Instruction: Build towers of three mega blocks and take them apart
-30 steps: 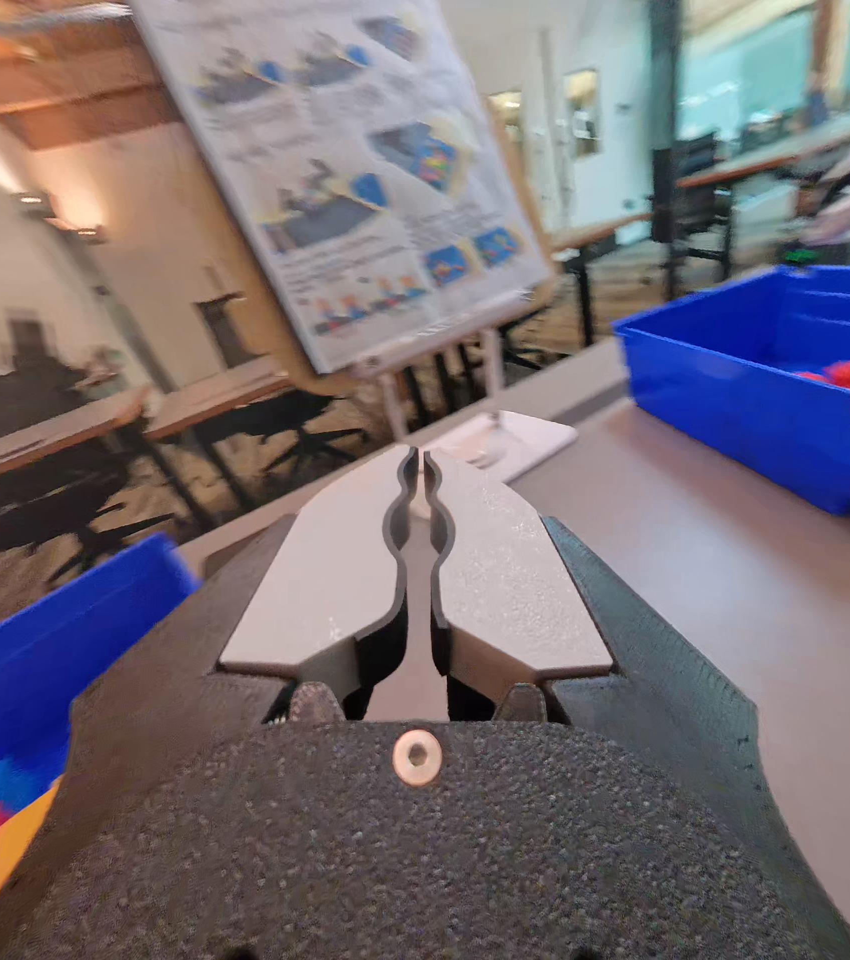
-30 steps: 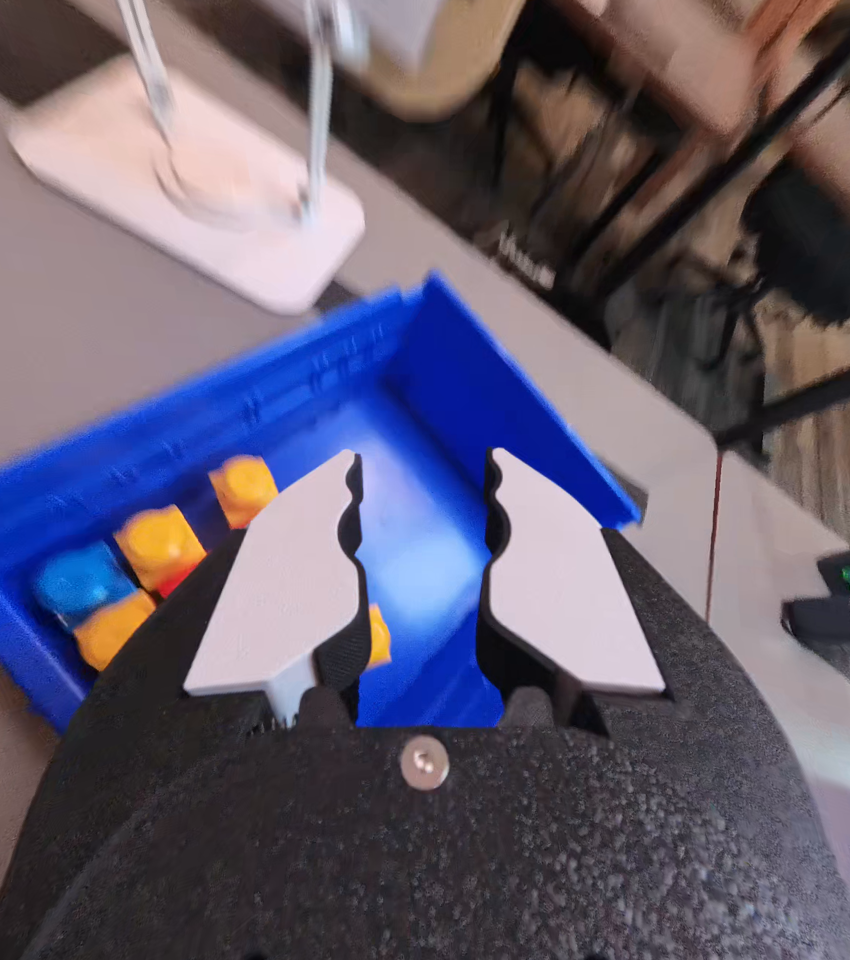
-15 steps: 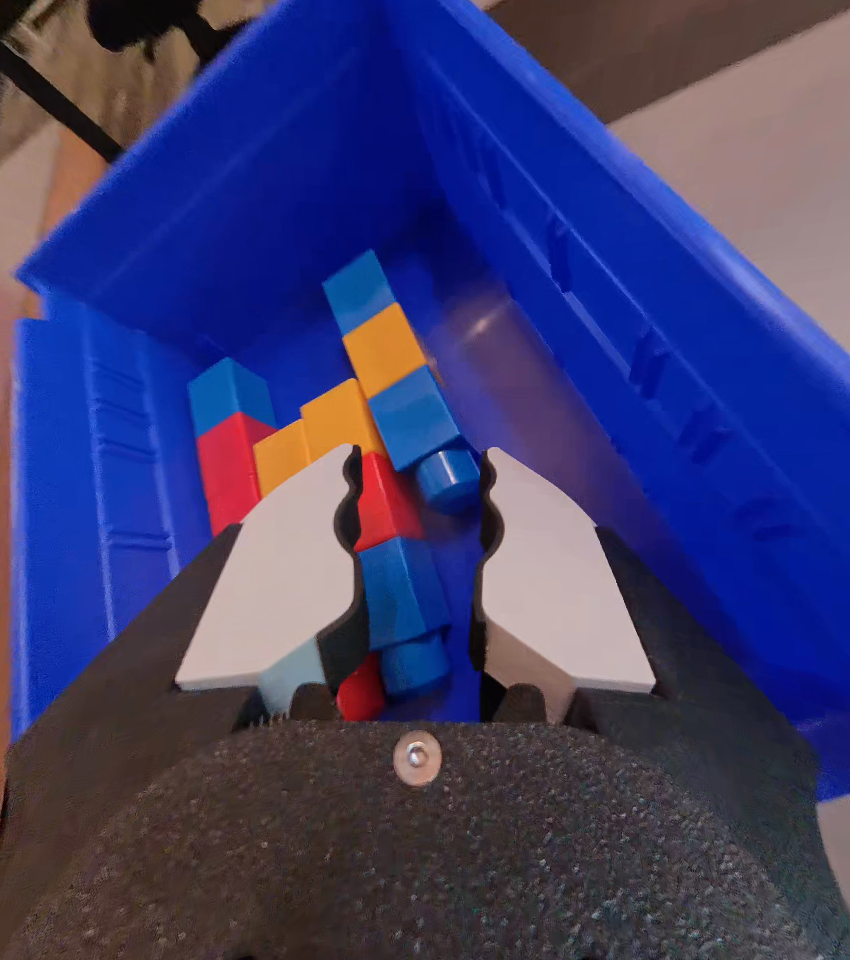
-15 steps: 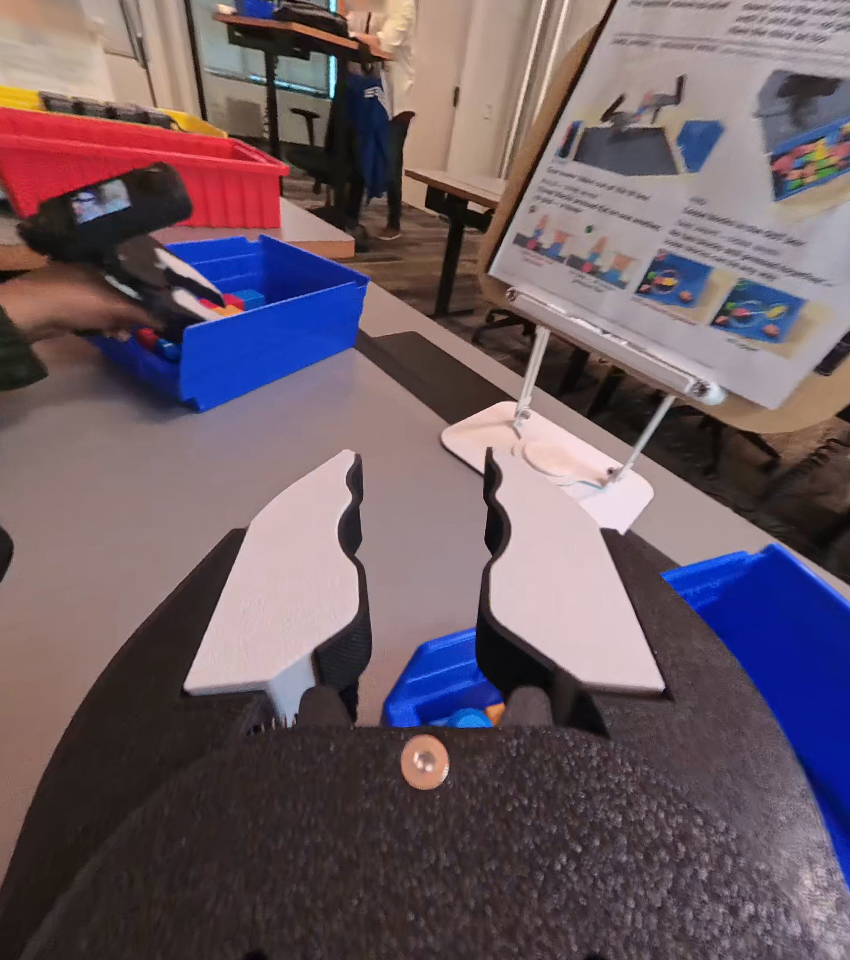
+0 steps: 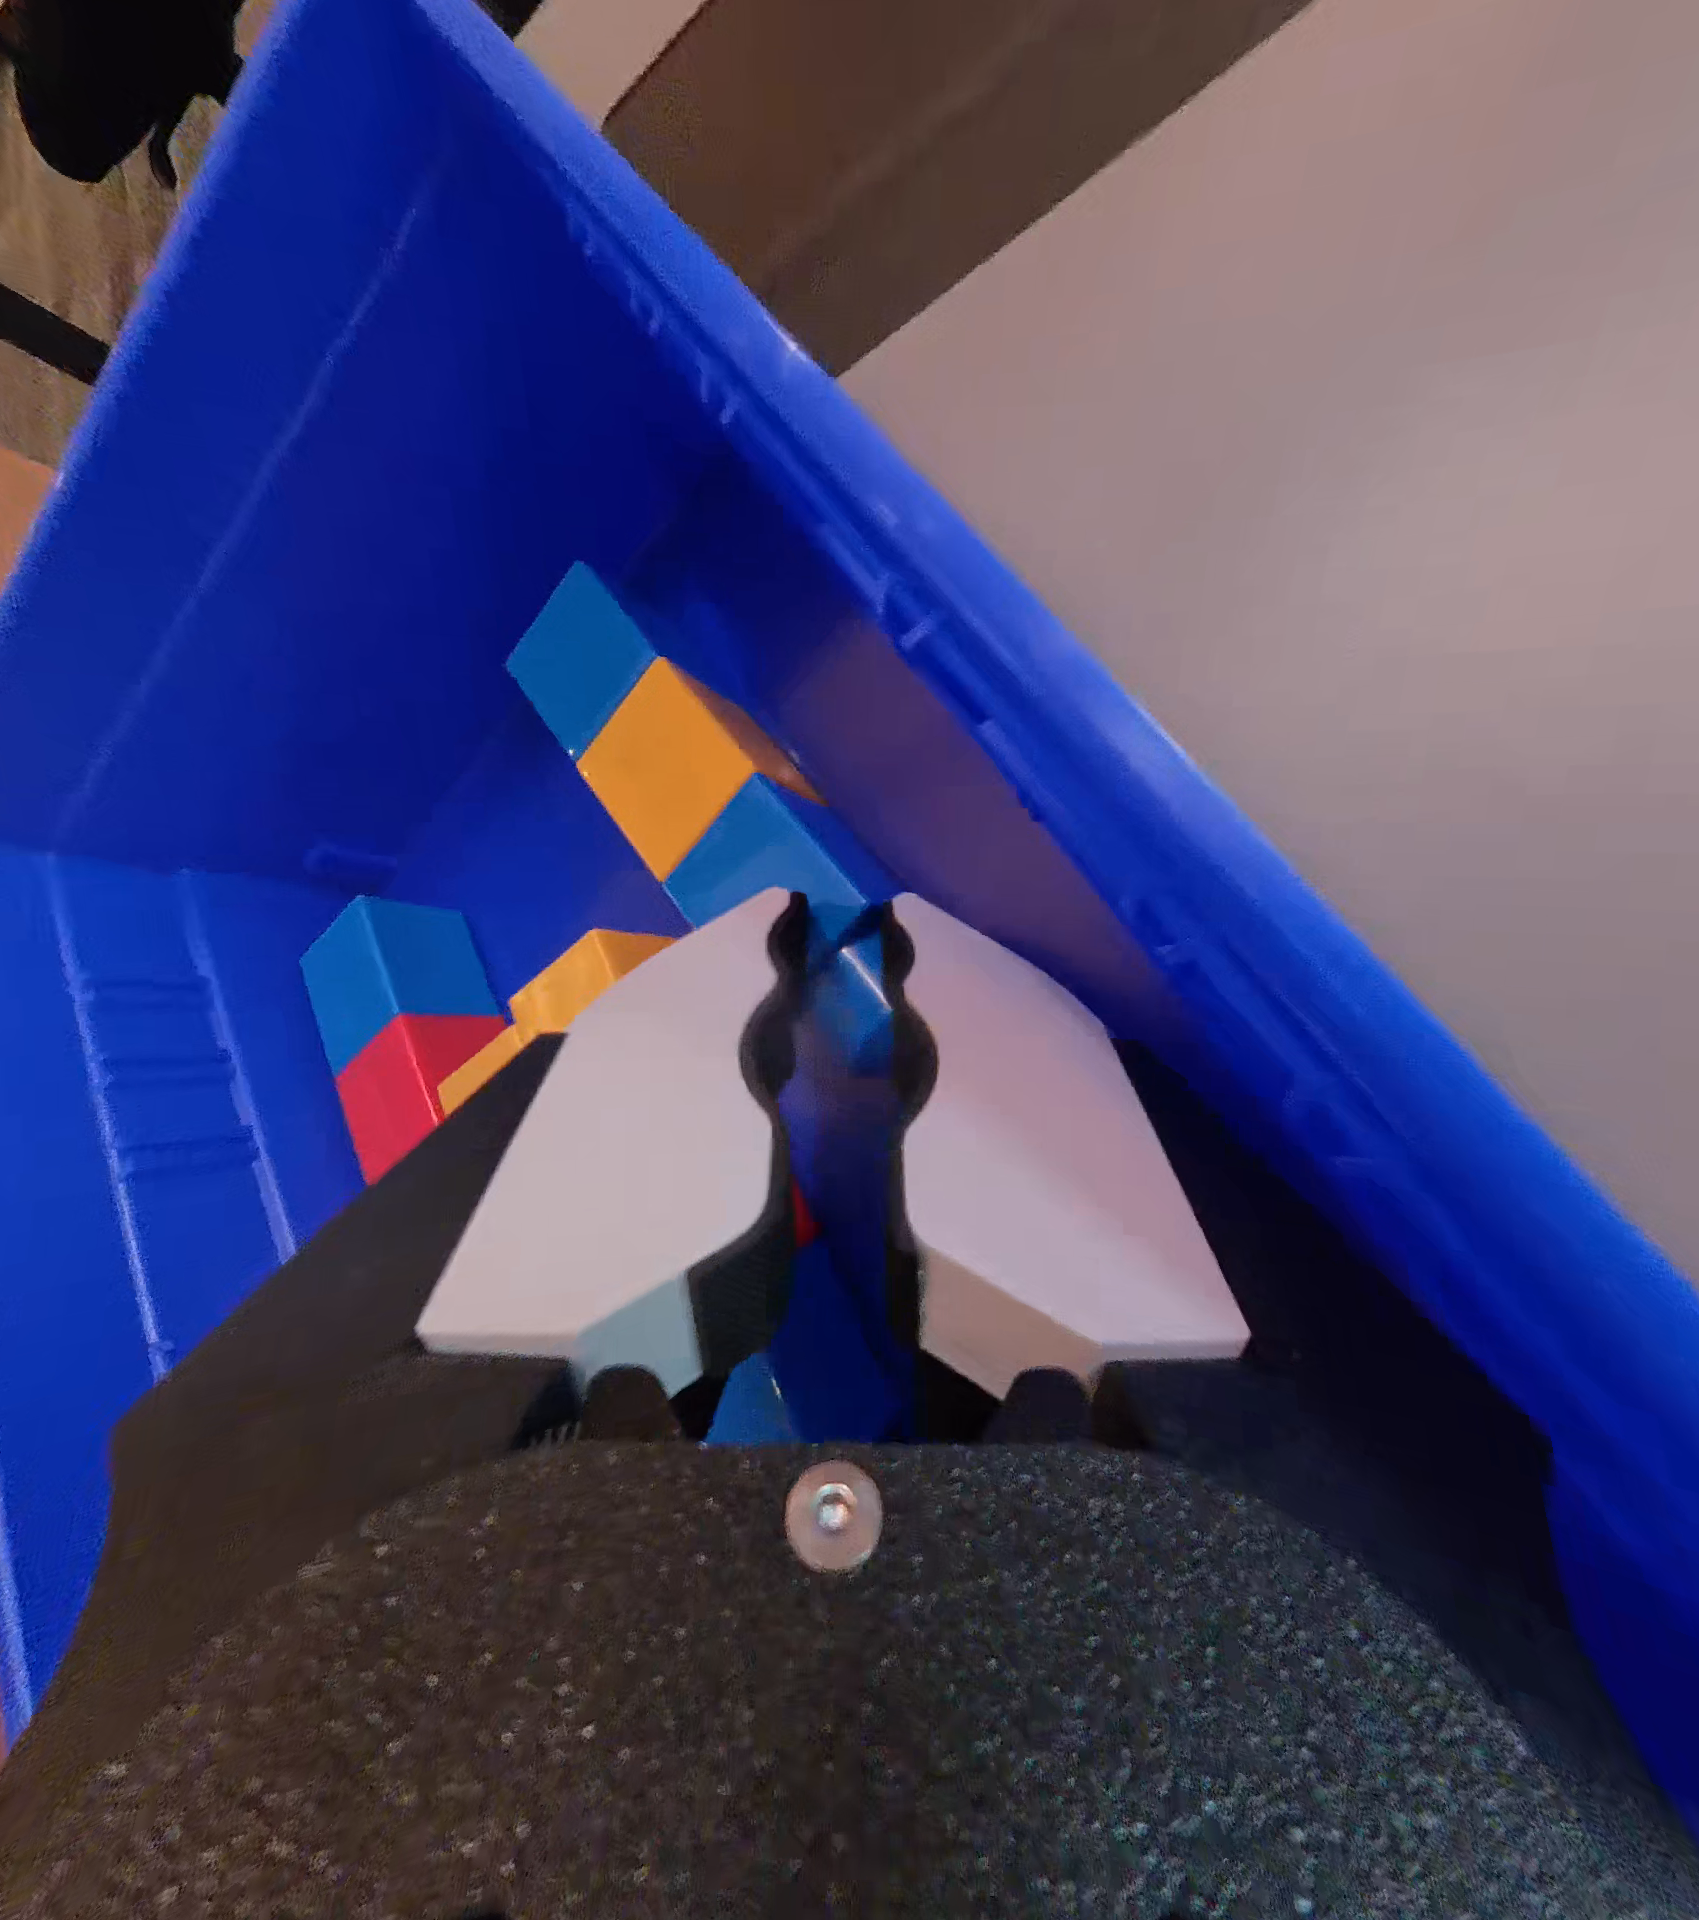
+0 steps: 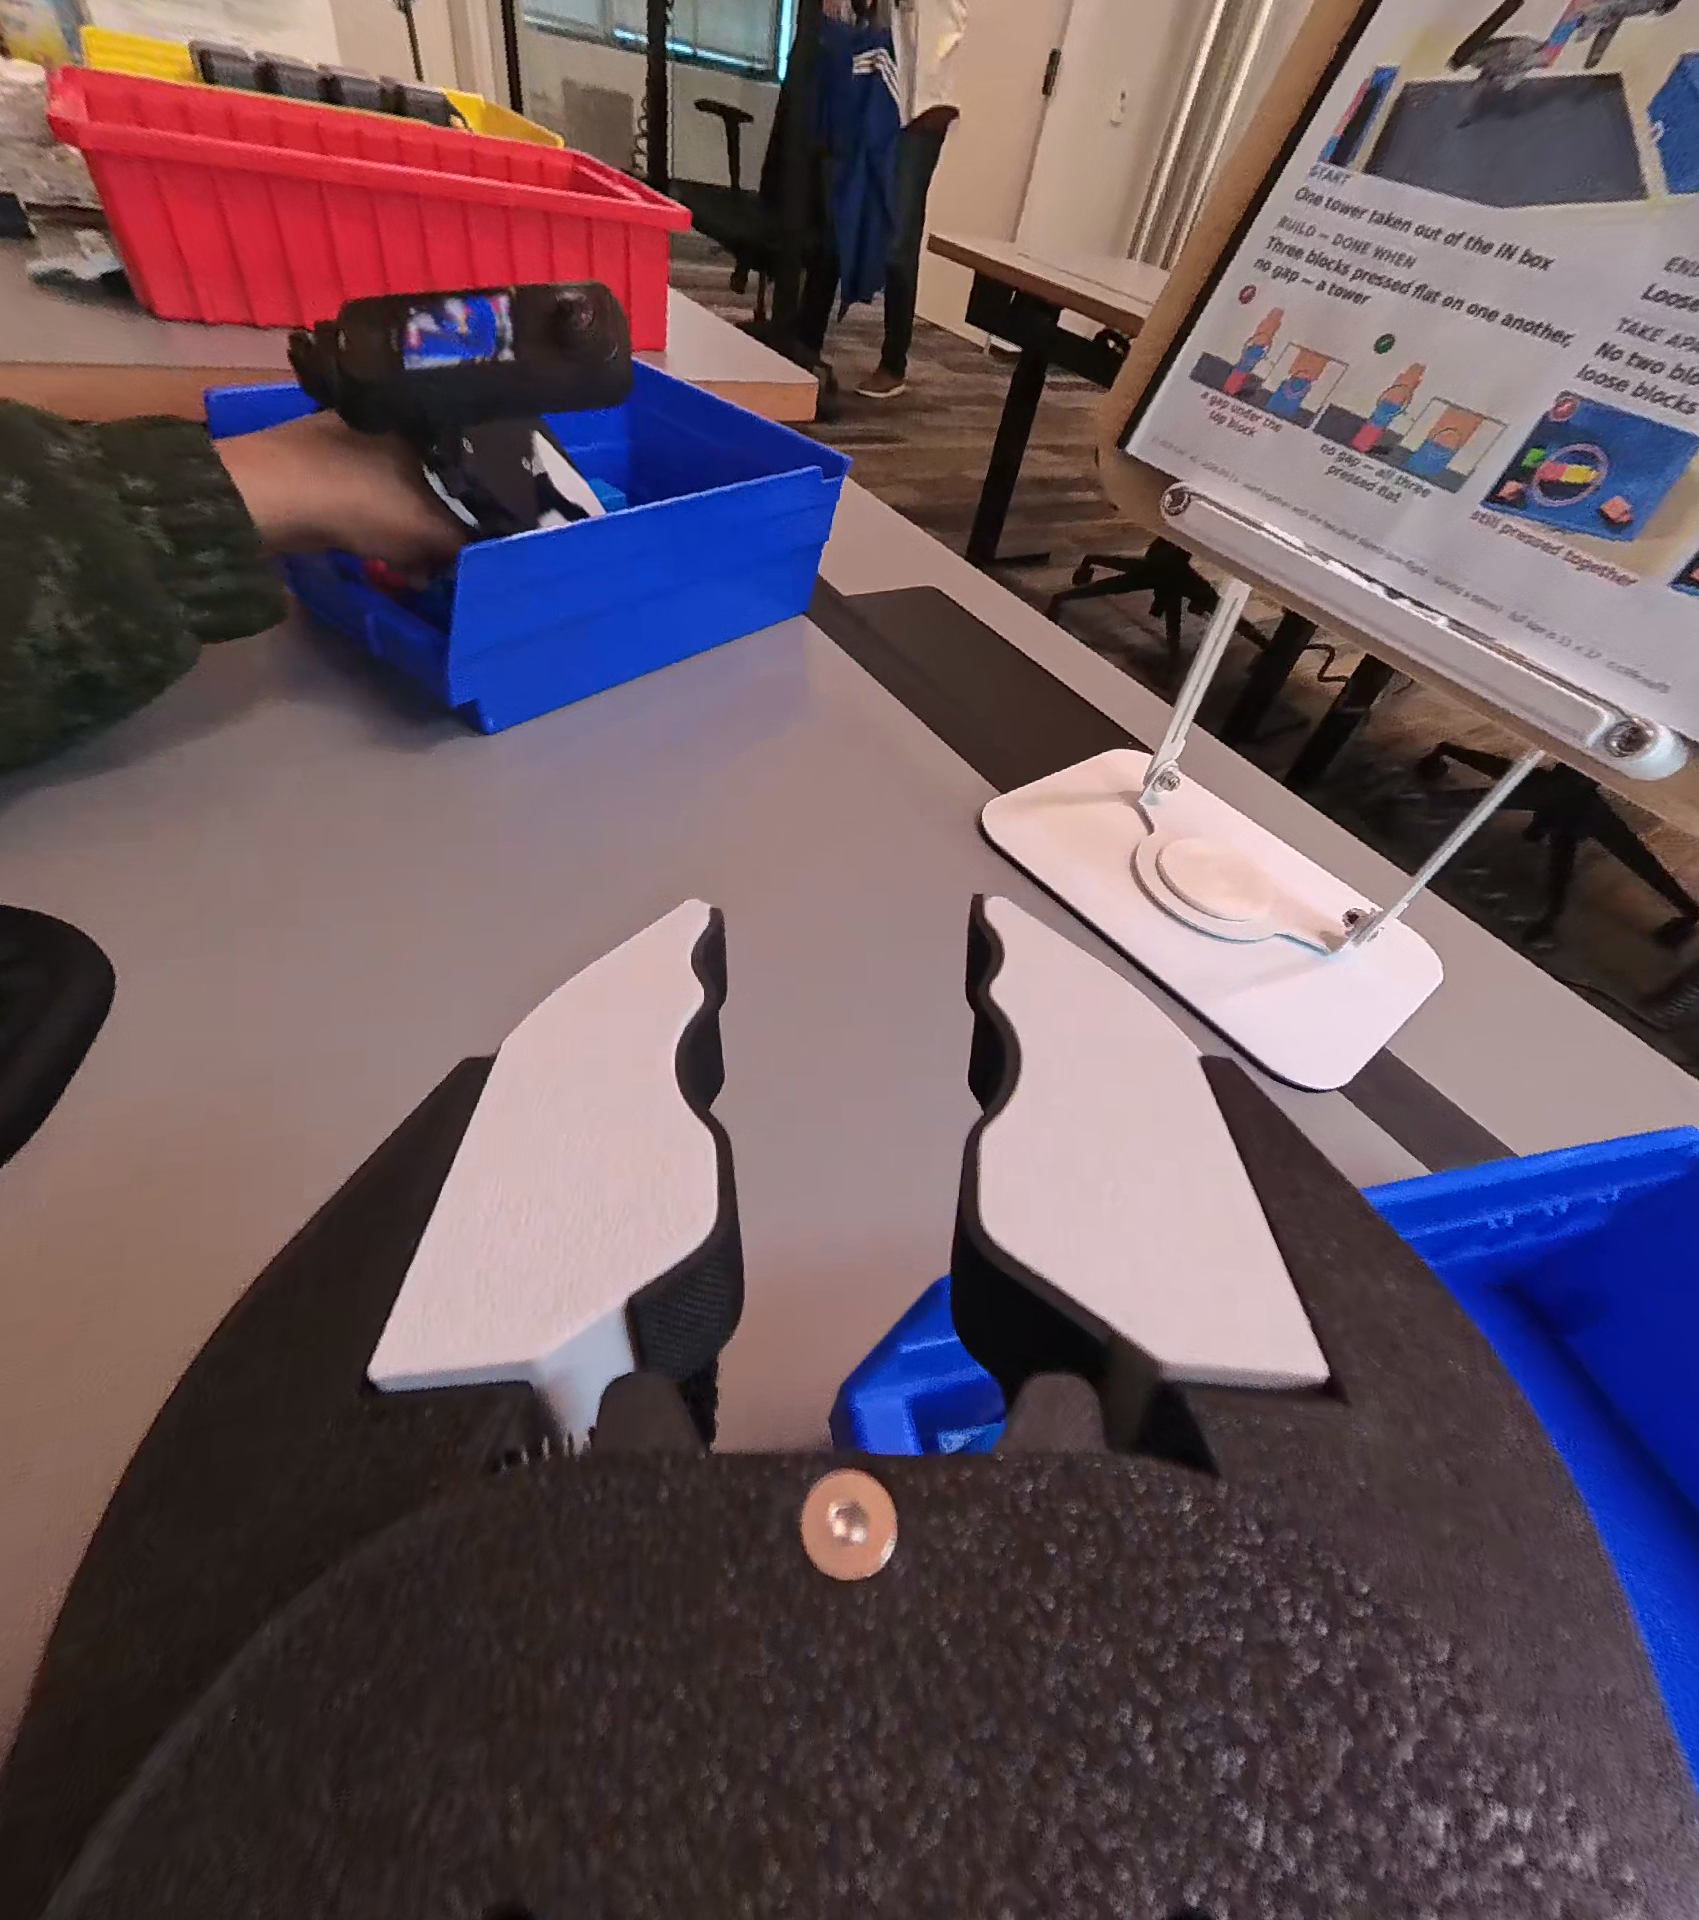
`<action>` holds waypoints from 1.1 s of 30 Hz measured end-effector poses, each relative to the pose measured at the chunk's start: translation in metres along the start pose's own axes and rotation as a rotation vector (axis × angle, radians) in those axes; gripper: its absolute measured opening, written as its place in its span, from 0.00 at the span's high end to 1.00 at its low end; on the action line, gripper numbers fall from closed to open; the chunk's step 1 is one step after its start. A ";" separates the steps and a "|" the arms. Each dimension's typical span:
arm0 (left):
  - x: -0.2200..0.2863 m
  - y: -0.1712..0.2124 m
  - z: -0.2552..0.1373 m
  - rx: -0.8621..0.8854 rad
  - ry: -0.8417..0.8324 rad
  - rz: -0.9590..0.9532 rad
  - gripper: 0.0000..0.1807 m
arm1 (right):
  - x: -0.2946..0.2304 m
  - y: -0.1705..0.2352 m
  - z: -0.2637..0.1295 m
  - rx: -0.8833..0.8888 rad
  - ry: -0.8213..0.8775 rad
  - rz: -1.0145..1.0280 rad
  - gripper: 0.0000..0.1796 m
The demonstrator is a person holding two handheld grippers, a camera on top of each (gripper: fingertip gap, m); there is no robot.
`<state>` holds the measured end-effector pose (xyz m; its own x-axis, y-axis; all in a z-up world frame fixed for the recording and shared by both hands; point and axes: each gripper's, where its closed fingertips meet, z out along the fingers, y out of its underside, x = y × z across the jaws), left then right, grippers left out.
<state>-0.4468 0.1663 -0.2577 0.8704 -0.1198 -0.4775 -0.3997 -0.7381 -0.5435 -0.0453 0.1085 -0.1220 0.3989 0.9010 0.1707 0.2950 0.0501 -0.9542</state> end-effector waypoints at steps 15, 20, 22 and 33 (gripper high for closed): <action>-0.019 0.008 0.027 -0.123 -0.127 -0.001 0.75 | -0.016 0.008 0.011 -0.043 -0.049 -0.008 0.75; -0.024 0.002 0.031 -0.115 -0.178 0.127 0.79 | -0.020 0.012 0.013 -0.058 -0.062 -0.010 0.75; -0.025 0.001 0.028 -0.102 -0.189 0.142 0.79 | -0.020 0.012 0.013 -0.060 -0.057 -0.016 0.75; -0.034 -0.001 -0.027 0.090 -0.185 0.125 0.80 | -0.025 0.012 0.015 -0.049 -0.085 0.012 0.75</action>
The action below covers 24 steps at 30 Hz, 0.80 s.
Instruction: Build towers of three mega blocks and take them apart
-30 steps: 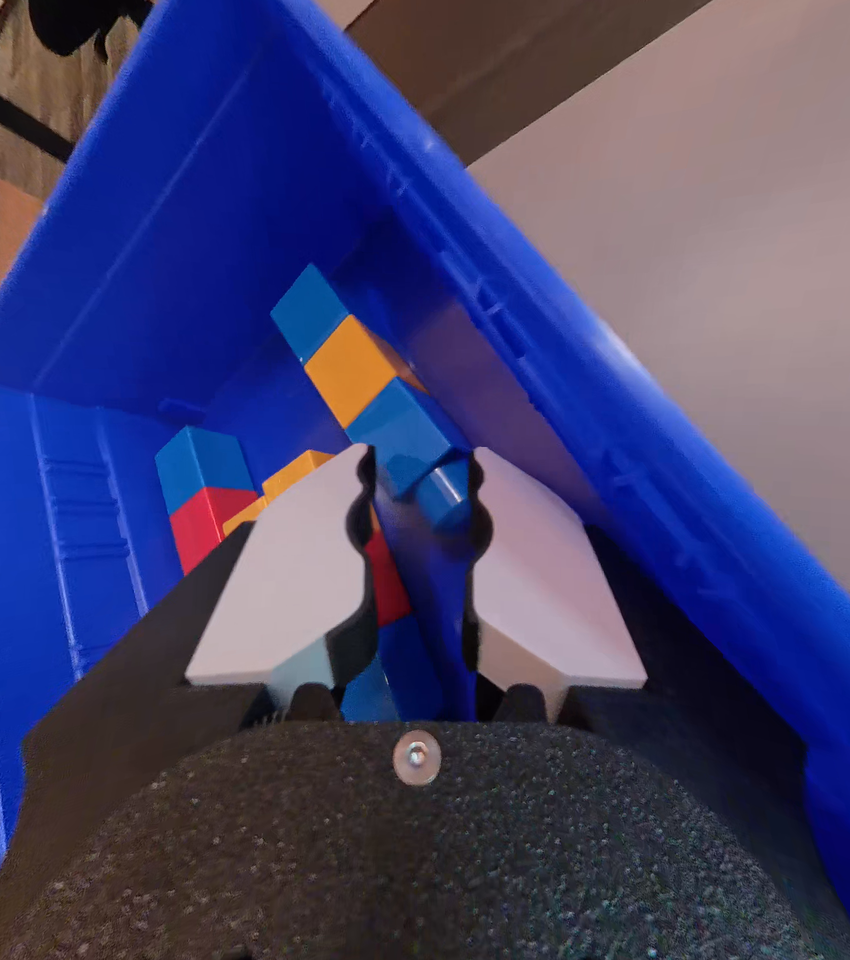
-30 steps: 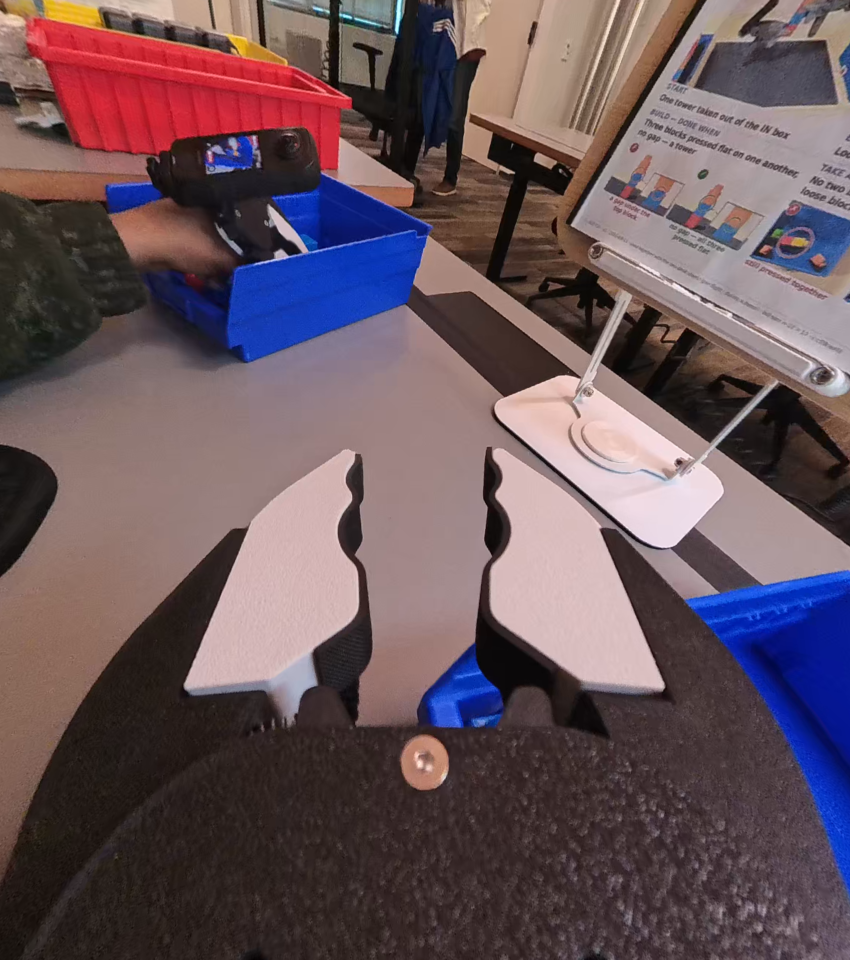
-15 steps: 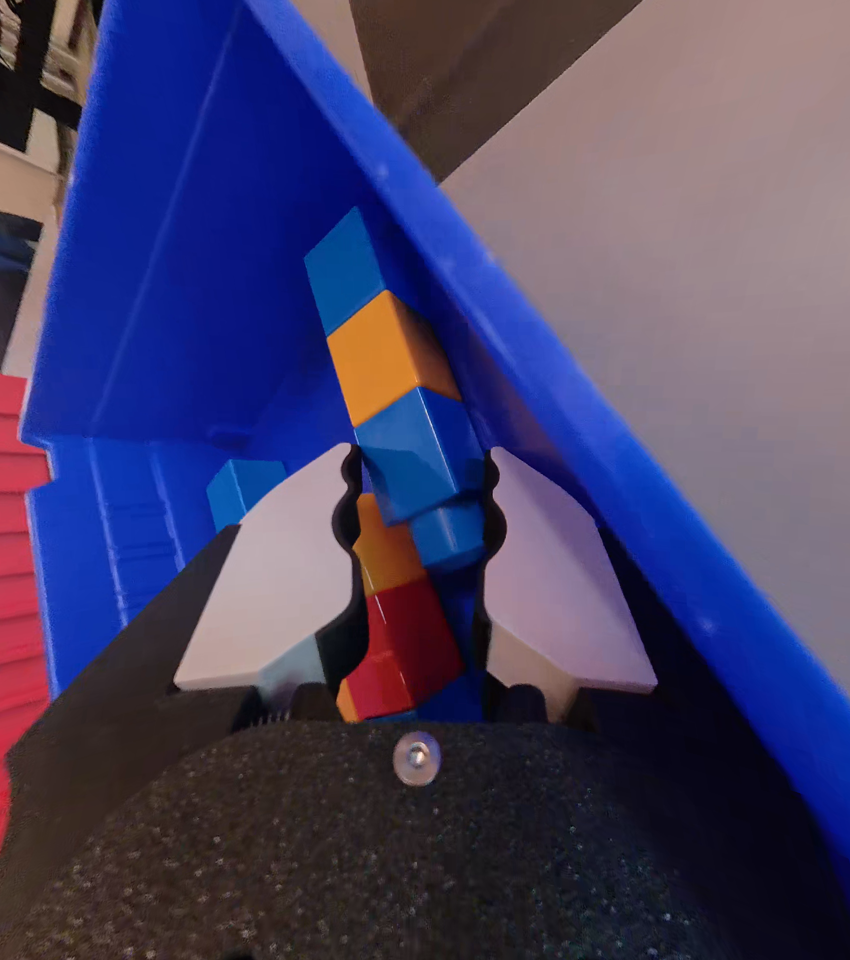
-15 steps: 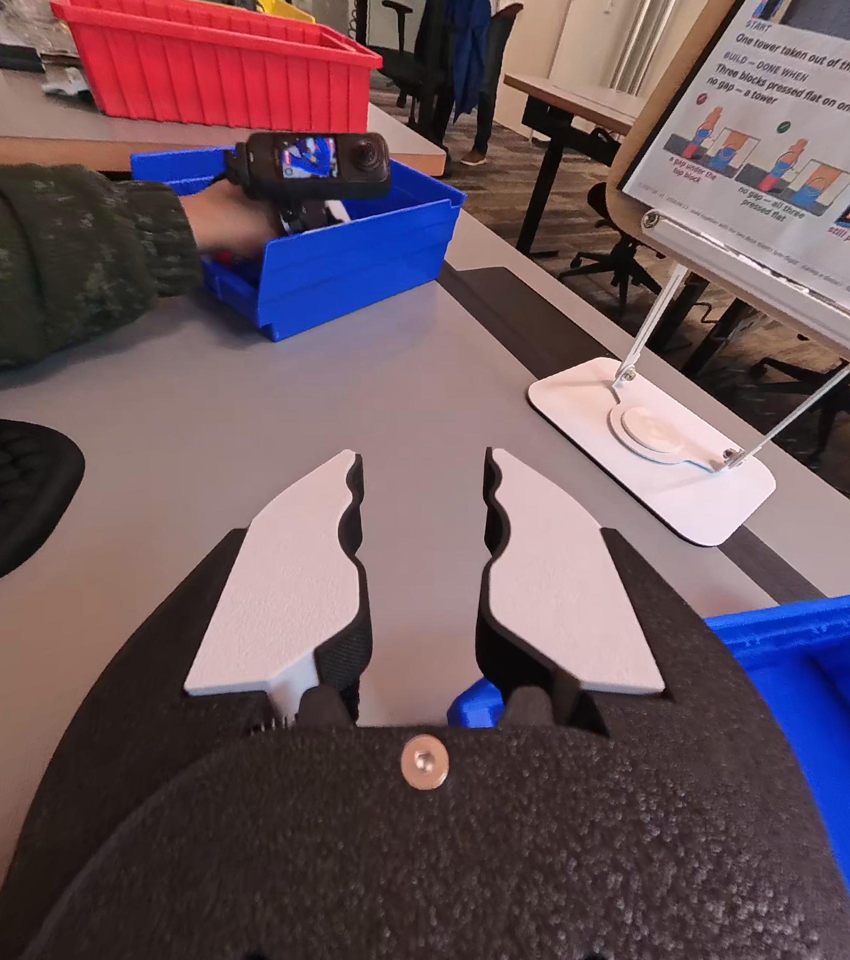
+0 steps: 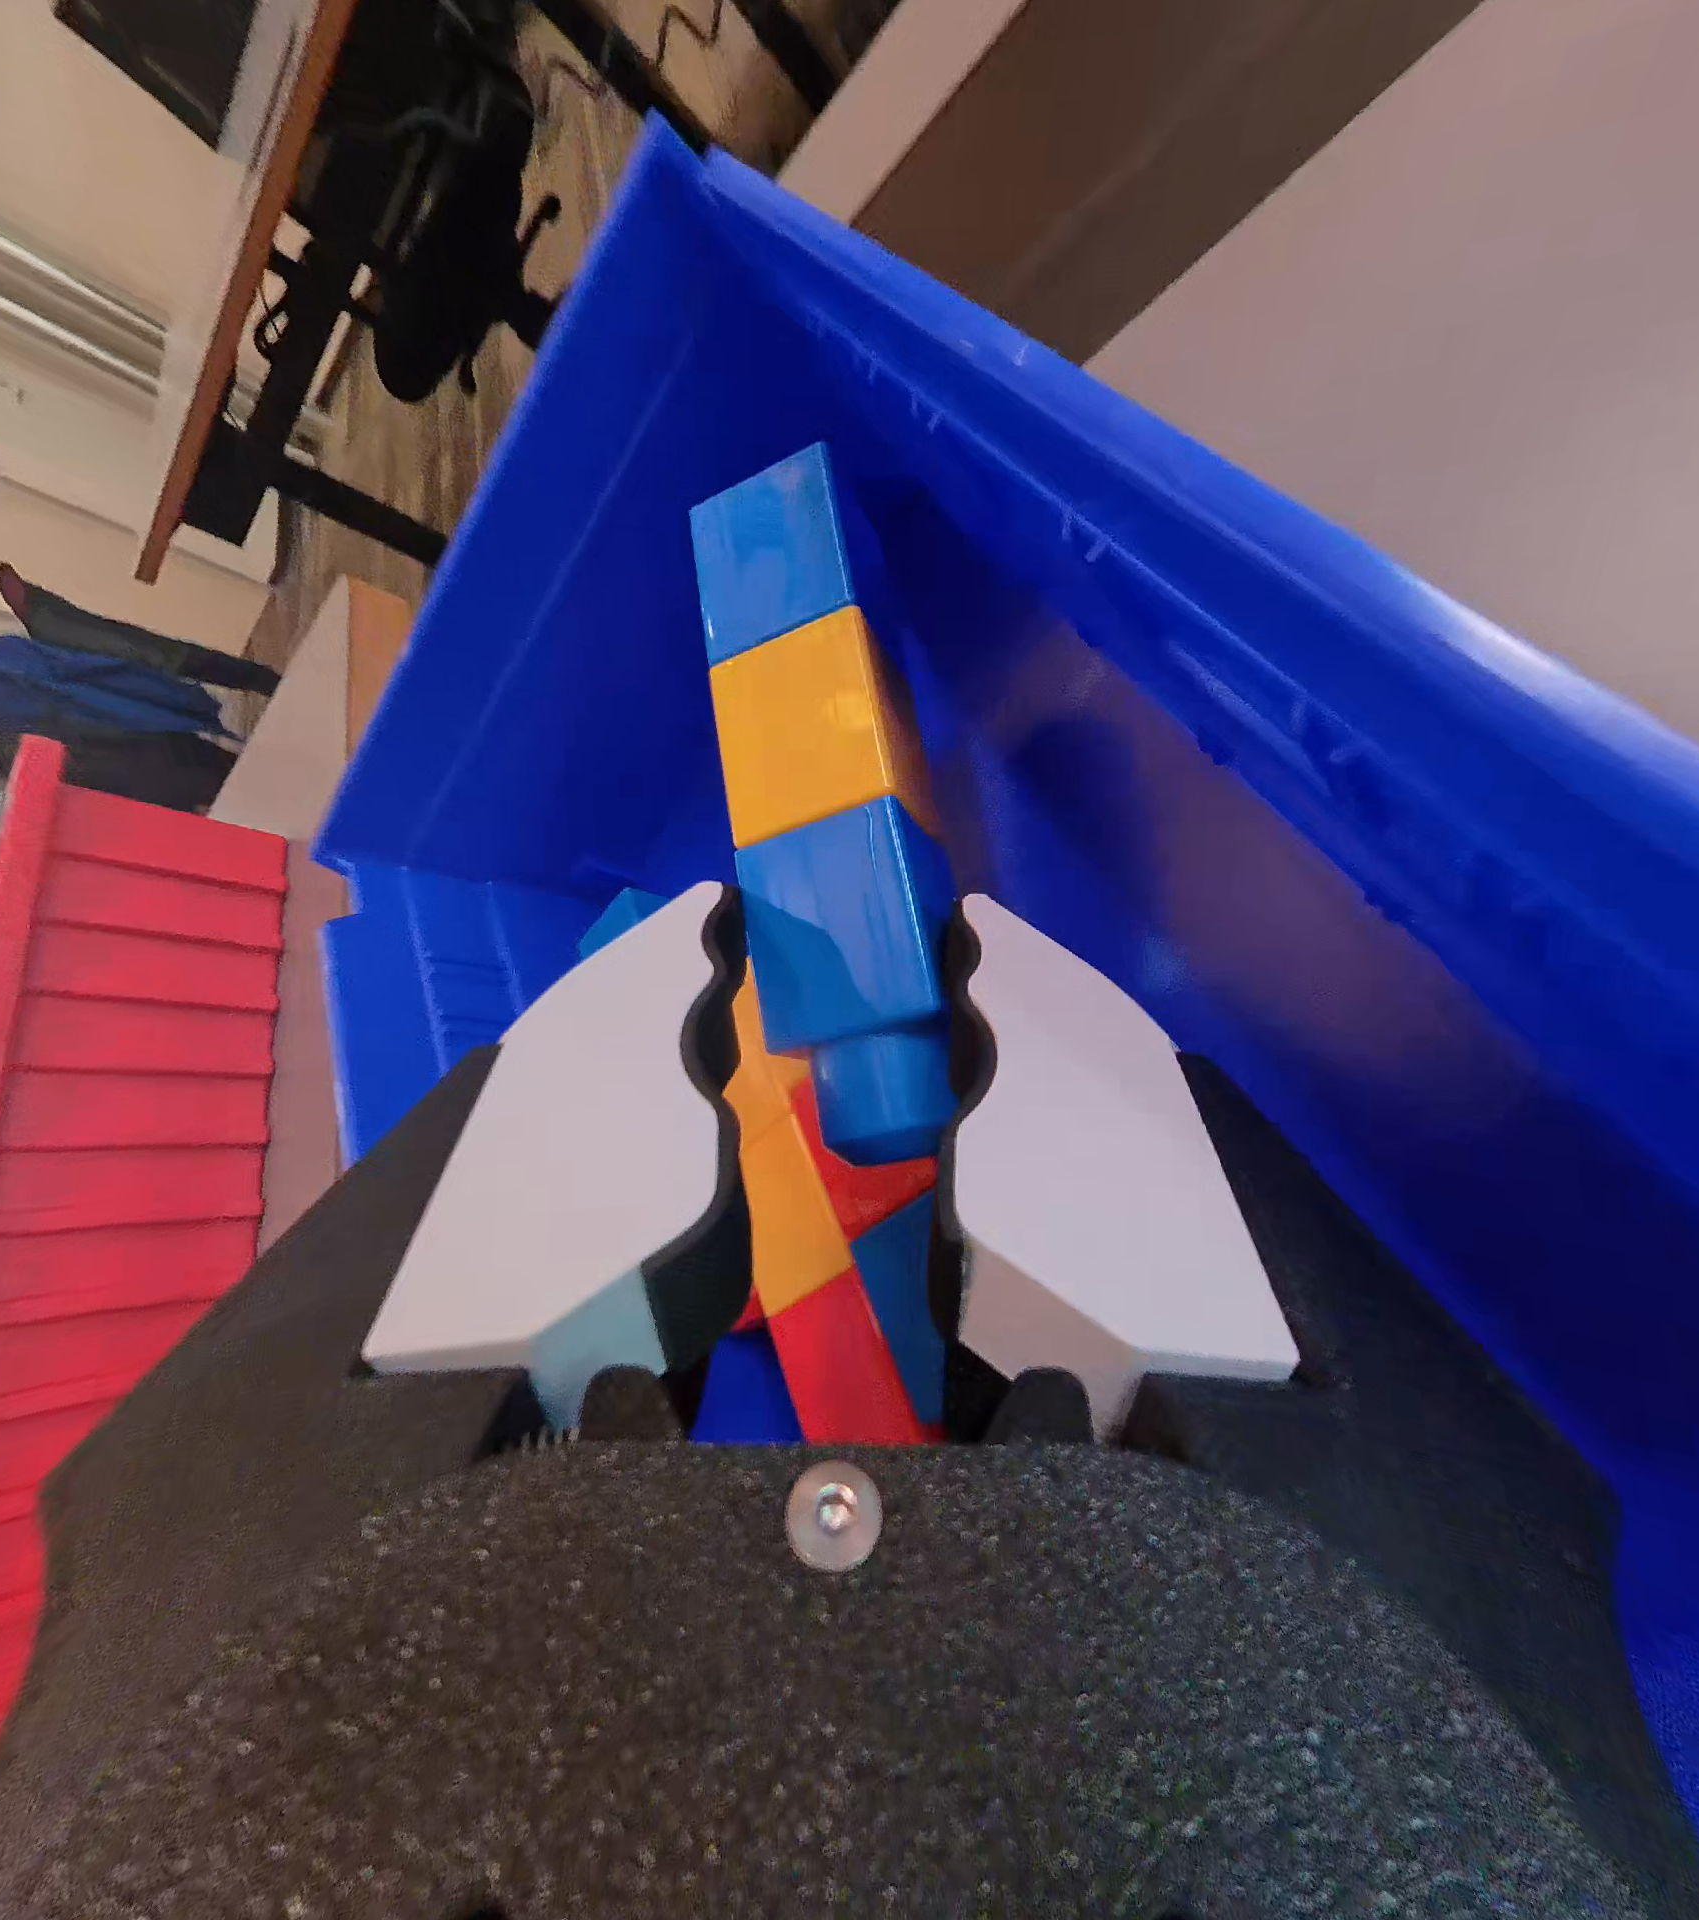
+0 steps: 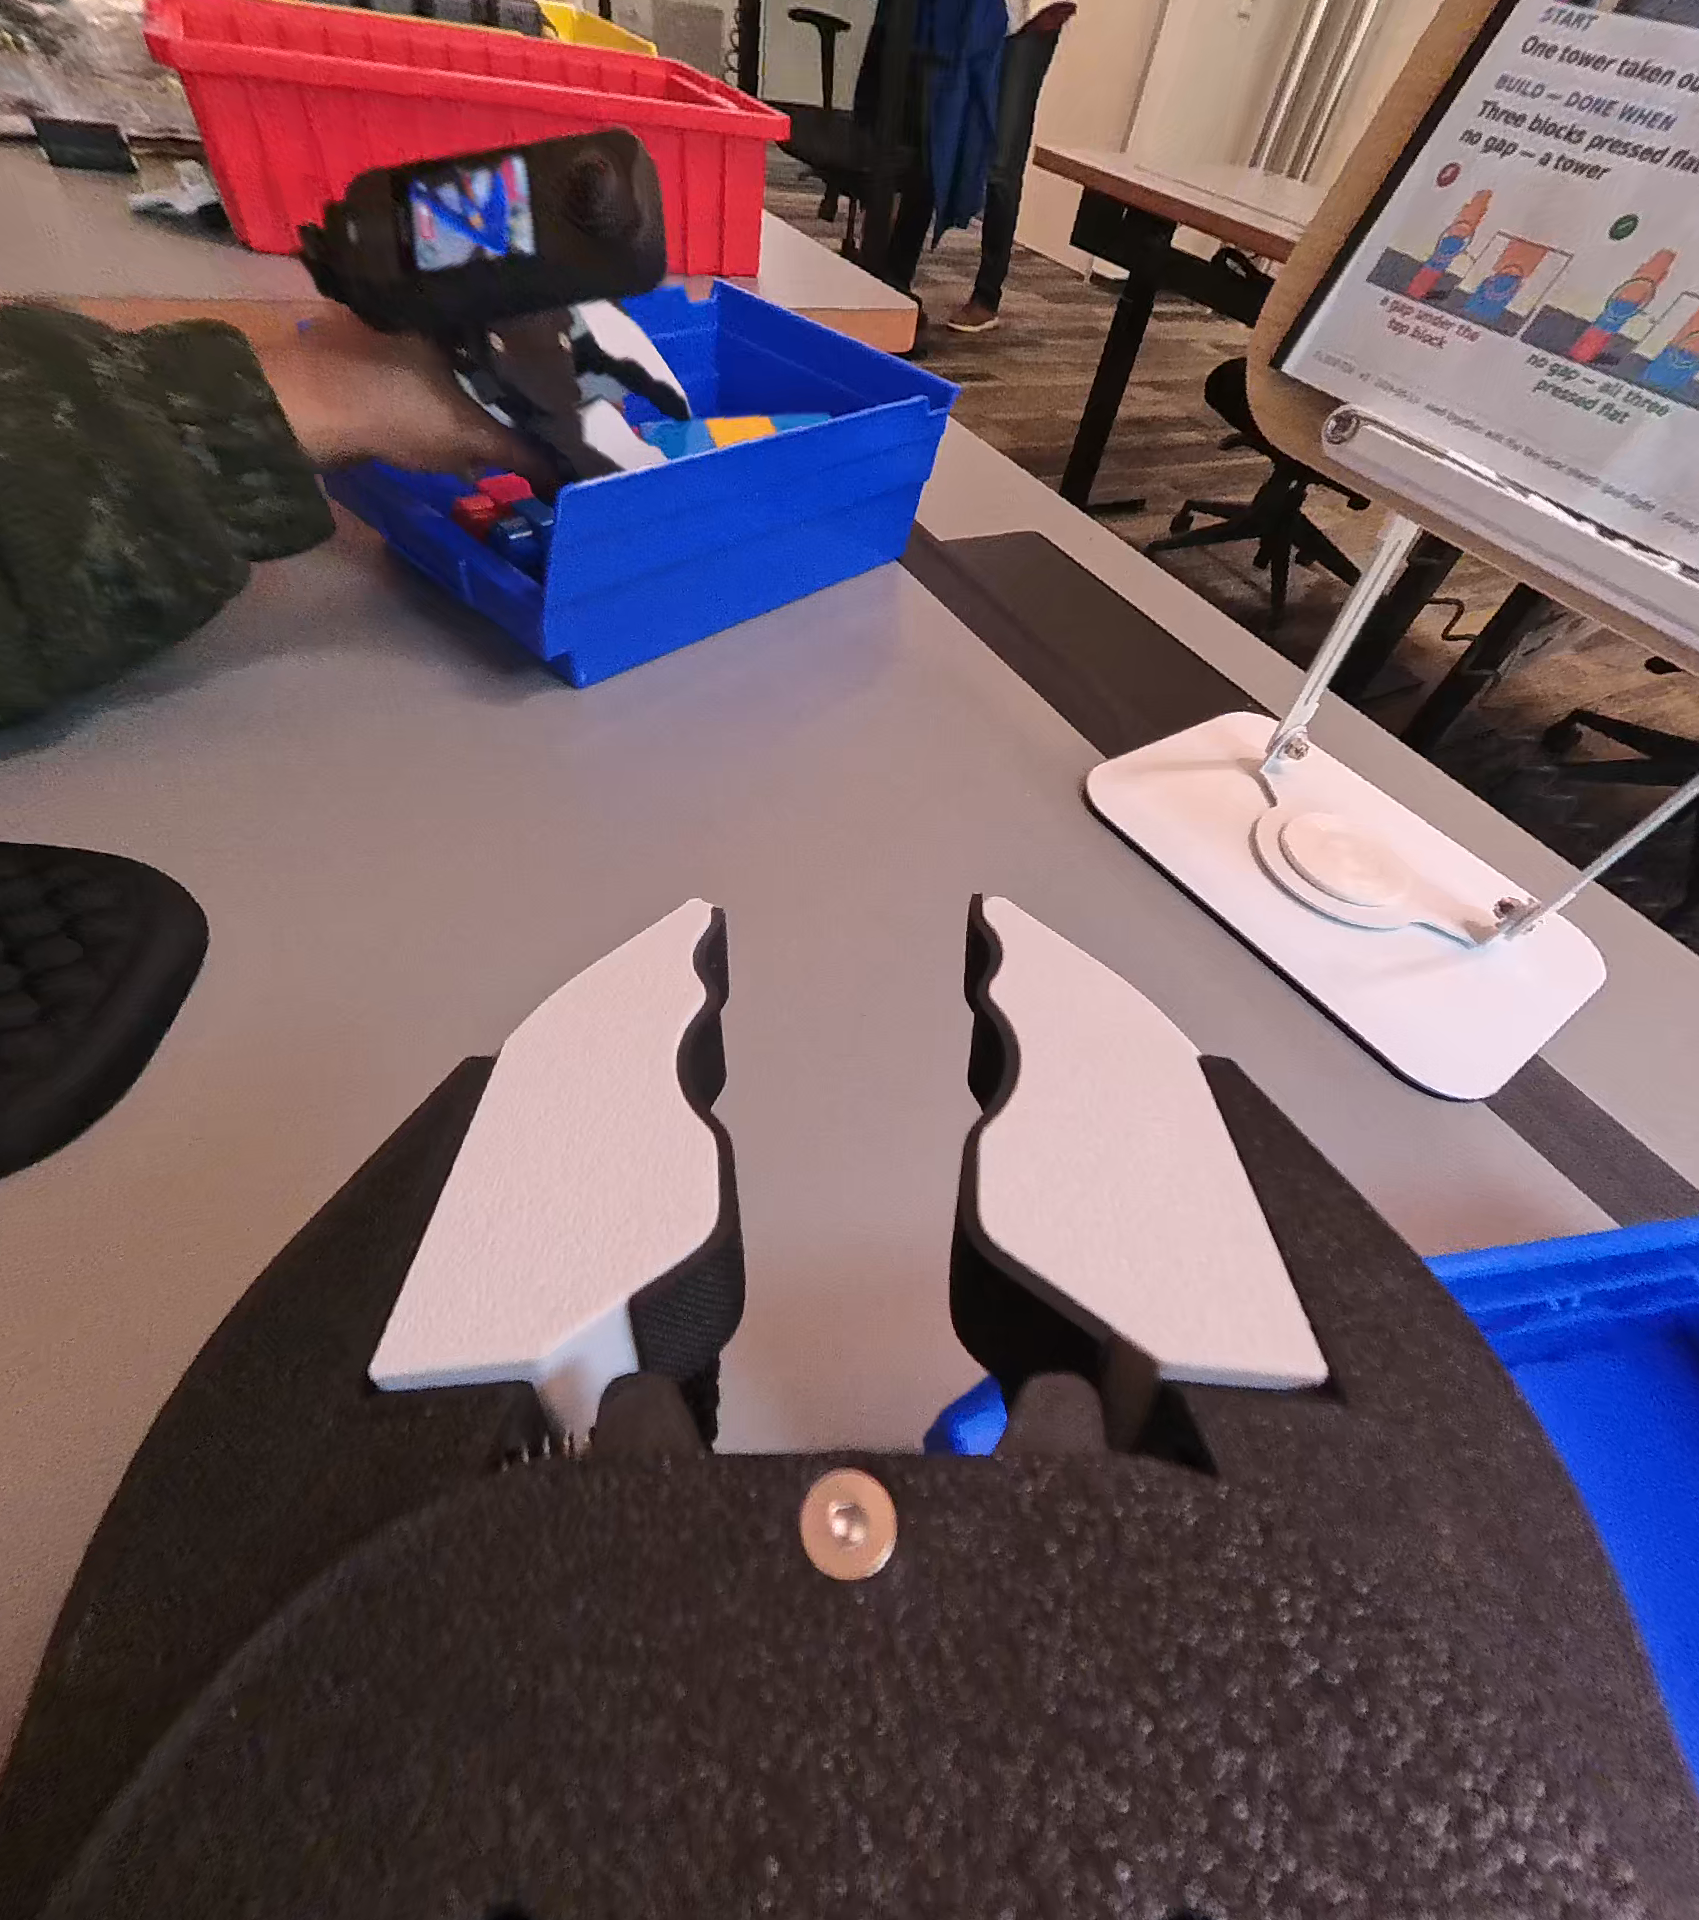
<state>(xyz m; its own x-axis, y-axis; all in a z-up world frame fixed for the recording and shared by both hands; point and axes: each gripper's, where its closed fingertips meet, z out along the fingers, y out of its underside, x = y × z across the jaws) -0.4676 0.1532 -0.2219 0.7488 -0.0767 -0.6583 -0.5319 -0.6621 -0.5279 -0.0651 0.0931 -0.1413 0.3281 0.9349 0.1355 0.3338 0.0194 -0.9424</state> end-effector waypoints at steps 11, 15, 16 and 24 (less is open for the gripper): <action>0.025 -0.085 -0.167 0.530 0.166 0.094 0.80 | -0.026 -0.029 -0.003 0.086 -0.010 -0.168 0.73; 0.106 -0.105 -0.213 0.606 0.362 0.368 0.80 | -0.045 -0.041 -0.005 0.042 0.046 -0.403 0.69; 0.130 -0.105 -0.222 0.604 0.428 0.439 0.80 | -0.050 -0.039 -0.003 0.007 0.053 -0.457 0.66; 0.237 -0.102 -0.277 0.665 0.675 0.789 0.80 | -0.083 0.042 0.029 -0.352 -0.075 -0.721 0.69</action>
<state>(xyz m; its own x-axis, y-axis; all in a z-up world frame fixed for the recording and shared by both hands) -0.1264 -0.0038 -0.1757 0.0809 -0.7838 -0.6158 -0.8810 0.2327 -0.4119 -0.1041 0.0264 -0.2016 -0.1305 0.7566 0.6408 0.7037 0.5259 -0.4777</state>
